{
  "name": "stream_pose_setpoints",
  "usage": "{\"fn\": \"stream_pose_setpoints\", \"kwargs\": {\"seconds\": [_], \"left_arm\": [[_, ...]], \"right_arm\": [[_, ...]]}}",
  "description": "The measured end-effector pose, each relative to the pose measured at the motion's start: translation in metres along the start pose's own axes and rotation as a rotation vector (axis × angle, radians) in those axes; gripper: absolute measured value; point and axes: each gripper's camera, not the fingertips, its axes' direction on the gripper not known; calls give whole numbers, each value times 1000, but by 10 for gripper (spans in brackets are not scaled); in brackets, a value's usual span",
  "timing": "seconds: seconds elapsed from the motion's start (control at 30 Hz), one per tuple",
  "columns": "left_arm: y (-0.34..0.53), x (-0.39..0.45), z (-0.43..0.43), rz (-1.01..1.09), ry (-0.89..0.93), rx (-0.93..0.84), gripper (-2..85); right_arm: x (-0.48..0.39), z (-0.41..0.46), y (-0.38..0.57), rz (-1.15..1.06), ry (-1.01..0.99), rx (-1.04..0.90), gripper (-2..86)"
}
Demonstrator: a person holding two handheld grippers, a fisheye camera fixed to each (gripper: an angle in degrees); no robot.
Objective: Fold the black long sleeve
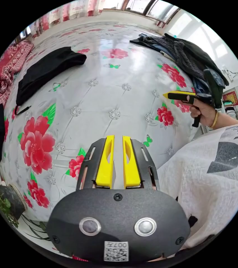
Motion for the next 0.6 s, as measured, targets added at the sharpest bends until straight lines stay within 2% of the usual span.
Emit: {"fn": "stream_pose_setpoints", "kwargs": {"seconds": [0.07, 0.13, 0.2, 0.3, 0.37, 0.43, 0.53, 0.6], "left_arm": [[-2, 33, 21, 67, -22, -69, 55], [-1, 54, 42, 90, -54, -130, 54], [2, 71, 71, 104, -57, -222, 53], [10, 88, 80, 99, -148, -184, 50], [12, 89, 88, 44, -160, -183, 49], [12, 87, 93, 0, -157, -189, 49], [12, 86, 101, -69, -169, -208, 49], [12, 87, 104, -121, -187, -217, 51]], "right_arm": [[27, -18, -4, 111, -117, -11, 59], [51, -52, 0, 151, -110, 104, 65], [83, -97, 5, 181, -40, 231, 72], [157, -192, 24, 316, 169, 465, 82], [223, -273, 55, 486, 359, 659, 88], [272, -327, 85, 653, 476, 767, 94], [340, -392, 132, 873, 548, 876, 99], [370, -415, 152, 940, 547, 908, 99]]}}
